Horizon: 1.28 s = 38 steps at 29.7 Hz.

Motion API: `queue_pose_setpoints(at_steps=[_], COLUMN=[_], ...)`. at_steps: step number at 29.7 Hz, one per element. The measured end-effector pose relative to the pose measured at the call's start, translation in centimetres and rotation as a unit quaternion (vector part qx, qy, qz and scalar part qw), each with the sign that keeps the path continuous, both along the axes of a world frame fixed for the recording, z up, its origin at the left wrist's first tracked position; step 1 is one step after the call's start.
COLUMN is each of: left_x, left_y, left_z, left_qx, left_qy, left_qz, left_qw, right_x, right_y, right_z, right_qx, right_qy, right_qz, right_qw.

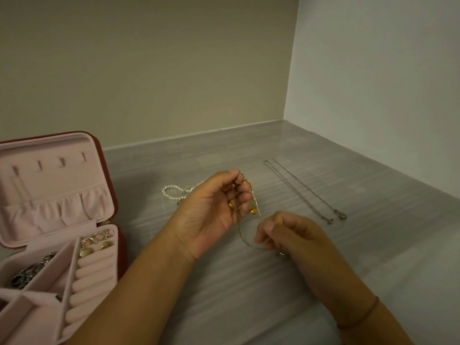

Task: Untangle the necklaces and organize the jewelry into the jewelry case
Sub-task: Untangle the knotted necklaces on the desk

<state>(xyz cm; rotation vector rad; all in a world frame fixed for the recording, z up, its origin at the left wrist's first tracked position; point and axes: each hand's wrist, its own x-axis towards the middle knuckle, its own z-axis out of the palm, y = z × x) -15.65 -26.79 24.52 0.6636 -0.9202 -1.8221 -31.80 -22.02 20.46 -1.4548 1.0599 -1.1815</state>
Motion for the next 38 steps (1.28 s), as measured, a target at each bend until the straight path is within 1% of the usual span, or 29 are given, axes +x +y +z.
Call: queue_pose_setpoints(at_steps=[2, 4, 6, 7, 10, 15, 19, 22, 25, 28, 32, 35, 38], left_x=[0.0, 0.0, 0.1, 0.1, 0.3, 0.5, 0.6, 0.8, 0.8, 0.4, 0.2, 0.1, 0.1], left_y=[0.0, 0.0, 0.0, 0.0, 0.1, 0.2, 0.3, 0.2, 0.2, 0.3, 0.4, 0.4, 0.6], left_z=[-0.1, -0.1, 0.1, 0.2, 0.5, 0.7, 0.9, 1.1, 1.2, 1.0, 0.9, 0.9, 0.9], left_qx=[-0.035, -0.072, -0.098, -0.109, -0.140, -0.158, -0.148, -0.109, -0.078, -0.054, -0.053, -0.048, -0.054], left_qy=[-0.030, -0.055, -0.083, -0.096, -0.123, -0.125, -0.099, -0.041, -0.002, -0.003, -0.012, -0.006, -0.010], left_qz=[-0.012, -0.014, -0.009, -0.004, 0.008, 0.005, -0.010, -0.019, -0.019, -0.008, -0.002, -0.006, -0.008], left_qw=[0.999, 0.996, 0.992, 0.989, 0.982, 0.979, 0.984, 0.993, 0.997, 0.999, 0.999, 0.999, 0.998], right_x=[0.1, 0.1, 0.1, 0.2, 1.0, 2.6, 2.7, 2.2, 2.0, 1.8, 1.7, 1.8, 1.6], right_y=[0.3, 0.4, 0.3, 0.2, 0.2, -0.3, -0.4, -0.4, -0.2, -0.1, 0.0, -0.1, -0.3], right_z=[0.5, 0.6, 0.8, 1.0, 1.9, 1.7, 1.4, 1.4, 1.5, 2.2, 2.8, 2.5, 2.3], right_qx=[-0.034, -0.058, -0.074, -0.079, -0.074, -0.034, -0.005, -0.022, -0.009, -0.015, -0.009, 0.017, 0.046], right_qy=[0.094, 0.177, 0.220, 0.217, 0.157, 0.095, -0.034, -0.061, -0.099, -0.089, -0.091, -0.115, -0.152], right_qz=[0.000, -0.031, -0.094, -0.117, -0.132, -0.089, -0.055, -0.050, -0.053, -0.064, -0.063, -0.045, -0.002], right_qw=[0.995, 0.982, 0.968, 0.966, 0.976, 0.991, 0.998, 0.997, 0.994, 0.994, 0.994, 0.992, 0.987])
